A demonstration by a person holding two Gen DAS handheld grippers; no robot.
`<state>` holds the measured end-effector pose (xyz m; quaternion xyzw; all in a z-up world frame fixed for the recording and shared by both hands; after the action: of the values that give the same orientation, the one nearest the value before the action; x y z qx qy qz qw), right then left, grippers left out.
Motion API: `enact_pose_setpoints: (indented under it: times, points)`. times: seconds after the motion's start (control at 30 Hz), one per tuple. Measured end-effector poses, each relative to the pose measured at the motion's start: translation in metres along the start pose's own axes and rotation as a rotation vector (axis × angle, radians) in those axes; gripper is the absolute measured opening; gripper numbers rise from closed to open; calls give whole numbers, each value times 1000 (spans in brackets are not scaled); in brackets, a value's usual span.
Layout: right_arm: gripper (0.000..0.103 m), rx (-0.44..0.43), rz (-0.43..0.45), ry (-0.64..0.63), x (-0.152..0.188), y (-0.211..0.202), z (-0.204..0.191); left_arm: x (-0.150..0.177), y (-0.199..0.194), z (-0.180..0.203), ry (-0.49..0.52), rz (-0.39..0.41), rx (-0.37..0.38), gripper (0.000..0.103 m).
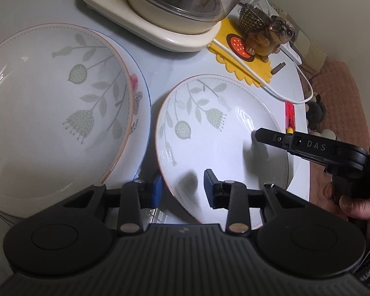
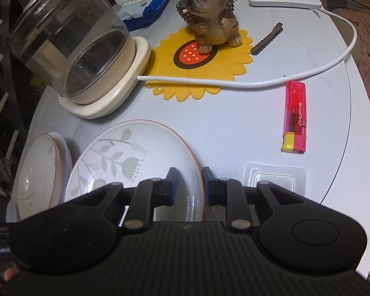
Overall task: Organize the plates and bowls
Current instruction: 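Close both grippers on the rim of the flower-pattern plate, then lift the flower-pattern plate with both grippers toward the plate stack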
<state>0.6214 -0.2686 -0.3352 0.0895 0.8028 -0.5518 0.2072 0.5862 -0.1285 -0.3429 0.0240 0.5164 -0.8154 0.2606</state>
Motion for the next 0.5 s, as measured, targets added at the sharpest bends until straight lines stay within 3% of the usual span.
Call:
enact_pose_setpoints:
  times: [0.23,0.5]
  points:
    - [25,-70,-26,33,7,-11,-5,-9,-18,-3,-47,17,20,40]
    - [25,-99,-39,31,15,-23,-9,-9,-36,0,-30,46,30,40]
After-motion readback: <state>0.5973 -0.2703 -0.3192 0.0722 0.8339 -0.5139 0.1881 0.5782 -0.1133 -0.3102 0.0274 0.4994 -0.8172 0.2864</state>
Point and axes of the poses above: each gripper's, at about its wrist camera, not at the fingertips, and y roughly the way its jaws point, z to its right, x to its underside, the point moved 10 cm from there along y, roughly the way its jaws point, and after that the axes turned 3 degrees about x, right-handed, at the moved point
